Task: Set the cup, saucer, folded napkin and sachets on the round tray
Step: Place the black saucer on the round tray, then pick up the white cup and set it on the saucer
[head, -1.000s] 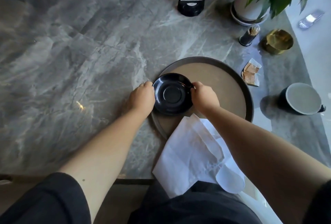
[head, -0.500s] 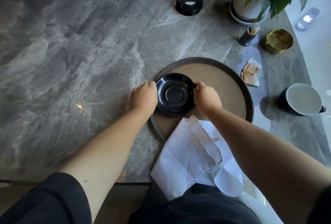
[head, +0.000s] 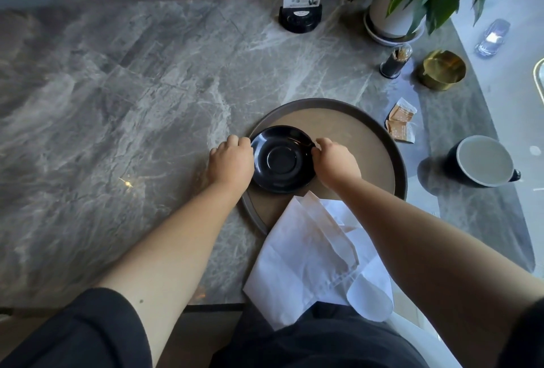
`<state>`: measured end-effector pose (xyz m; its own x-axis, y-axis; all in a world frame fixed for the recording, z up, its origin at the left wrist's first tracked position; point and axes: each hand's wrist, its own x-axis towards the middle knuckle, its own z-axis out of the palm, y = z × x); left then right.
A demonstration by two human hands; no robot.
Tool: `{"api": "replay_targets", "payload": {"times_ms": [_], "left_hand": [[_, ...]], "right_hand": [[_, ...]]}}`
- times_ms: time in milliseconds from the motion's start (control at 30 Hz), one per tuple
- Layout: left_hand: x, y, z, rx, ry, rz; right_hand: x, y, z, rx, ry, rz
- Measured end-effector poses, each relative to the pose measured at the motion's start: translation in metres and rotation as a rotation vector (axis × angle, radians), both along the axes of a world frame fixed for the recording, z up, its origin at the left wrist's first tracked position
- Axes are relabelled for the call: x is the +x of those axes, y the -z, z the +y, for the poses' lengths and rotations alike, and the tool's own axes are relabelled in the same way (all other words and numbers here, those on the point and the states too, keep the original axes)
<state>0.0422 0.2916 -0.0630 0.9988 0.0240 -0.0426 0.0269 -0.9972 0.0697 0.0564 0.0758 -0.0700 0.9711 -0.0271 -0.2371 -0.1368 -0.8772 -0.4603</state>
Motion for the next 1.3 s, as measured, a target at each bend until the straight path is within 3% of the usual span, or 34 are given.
{"api": "replay_targets", "payload": {"times_ms": [167, 400, 967, 1300], "left_hand": [[0.005, -0.025, -0.022, -0.014, 0.129, -0.185], [0.012, -0.056, -0.089, -0.077, 0.414, -0.236], [0.009, -0.057, -0.259, -0.132, 0.79, -0.019], [0.029, -0.042, -0.321, -0.107, 0.798, 0.061]], "right_hand": [[-0.008, -0.022, -0.018, -0.074, -0.03, -0.079], [-0.028, -0.061, -0.072, -0.272, -0.073, -0.324], [-0.097, -0.063, -0.234, -0.254, 0.331, -0.211], [-0.093, -0.044, -0.3, -0.174, 0.323, -0.187]]}}
